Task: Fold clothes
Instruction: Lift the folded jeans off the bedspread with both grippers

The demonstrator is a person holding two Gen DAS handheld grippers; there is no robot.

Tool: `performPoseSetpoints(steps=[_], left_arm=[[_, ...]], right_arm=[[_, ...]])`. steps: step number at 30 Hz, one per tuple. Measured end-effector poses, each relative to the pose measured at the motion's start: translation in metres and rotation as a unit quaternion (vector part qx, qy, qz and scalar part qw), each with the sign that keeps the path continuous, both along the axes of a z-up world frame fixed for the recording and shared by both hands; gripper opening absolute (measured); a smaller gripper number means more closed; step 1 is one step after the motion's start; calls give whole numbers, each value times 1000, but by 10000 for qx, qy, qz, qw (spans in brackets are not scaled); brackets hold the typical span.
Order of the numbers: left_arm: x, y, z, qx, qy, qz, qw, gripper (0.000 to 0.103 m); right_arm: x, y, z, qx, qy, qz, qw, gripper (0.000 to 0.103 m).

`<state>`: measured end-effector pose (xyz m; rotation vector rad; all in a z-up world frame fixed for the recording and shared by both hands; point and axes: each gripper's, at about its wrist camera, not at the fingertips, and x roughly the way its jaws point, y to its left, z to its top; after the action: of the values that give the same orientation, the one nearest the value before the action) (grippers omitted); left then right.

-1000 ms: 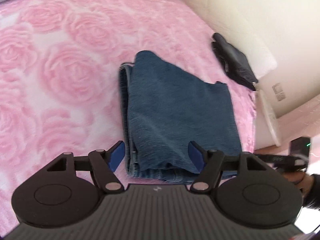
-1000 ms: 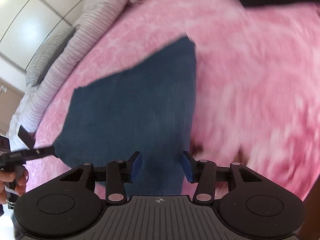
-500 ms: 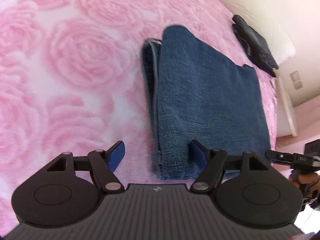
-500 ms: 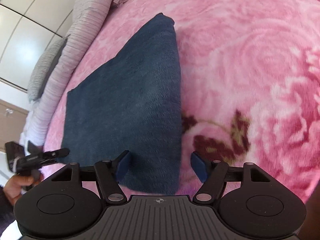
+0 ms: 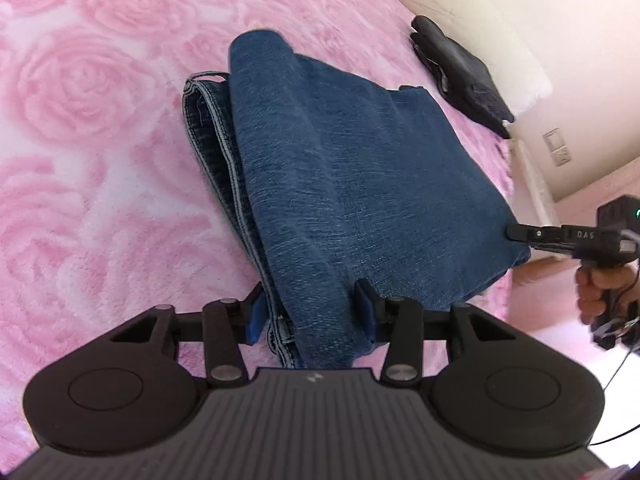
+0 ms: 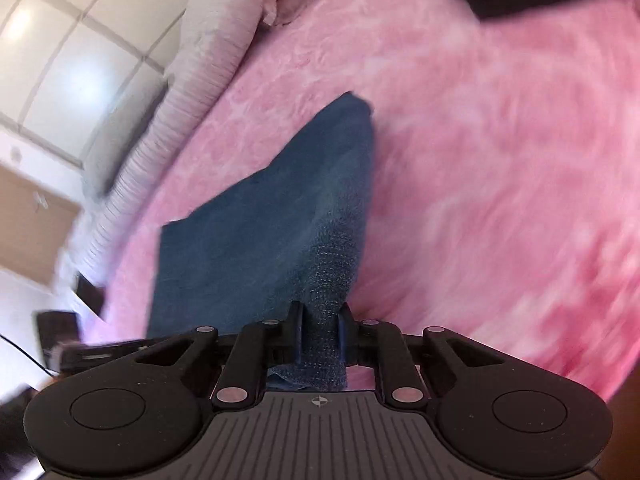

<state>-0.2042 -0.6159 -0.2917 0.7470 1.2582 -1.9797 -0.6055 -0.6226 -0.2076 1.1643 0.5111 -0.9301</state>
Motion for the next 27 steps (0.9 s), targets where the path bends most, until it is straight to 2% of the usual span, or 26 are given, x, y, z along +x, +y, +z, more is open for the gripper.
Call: performPoseSetpoints(steps=[3,6,7,8,9,10,11,12,13,16,17,19,22,25,27], left_arm=[[14,4,2,8,38,290,9996,48],[19,21,29,-565,-466,93,9973,48],[17,30,42,-855,-710,-52,9938,47],[15,40,53,-1148,-937,-213,9887,44],[9,51,61,-1456,-1207,-475,9808,44],[3,62,68,-1760,-1473,-736,9705,45],[-4,73,76,-2063,-1738,-1001,9577,46],[-14,86,78,-2417,-2049,-1377,9384,49],[-27,99,78,-2806,-2381,-1807,9121,51],[-62,138,55,-3978,-3212,-2823,8117,57],[-71,143,44,-4152,-3309,-3018,7919,61],[-89,152,21,-4479,-3489,-3395,7499,61],[-109,149,-12,-4557,-3927,-3661,7100,62],[-124,146,-30,-4715,-4138,-3587,6912,62],[-132,146,-37,-4847,-4240,-3606,6747,62]], right_arm=[[-1,0,-5,-15,465,226,9987,17],[11,29,7,-662,973,502,9918,23],[17,40,12,-904,1222,594,9866,31],[22,50,15,-1097,1418,668,9815,46],[28,61,18,-1270,1591,735,9763,55],[34,70,20,-1430,1764,832,9703,70],[42,80,20,-1597,1929,967,9633,72],[51,87,20,-1721,2053,1113,9570,72],[60,92,17,-1805,2147,1305,9509,72],[89,106,6,-2106,2441,1963,9260,72],[99,111,1,-2232,2566,2202,9142,72],[116,116,-11,-2423,2750,2599,8934,72],[131,119,-31,-2588,2959,2972,8701,72],[138,119,-51,-2734,3224,3232,8467,72],[143,121,-60,-2866,3358,3359,8320,72]])
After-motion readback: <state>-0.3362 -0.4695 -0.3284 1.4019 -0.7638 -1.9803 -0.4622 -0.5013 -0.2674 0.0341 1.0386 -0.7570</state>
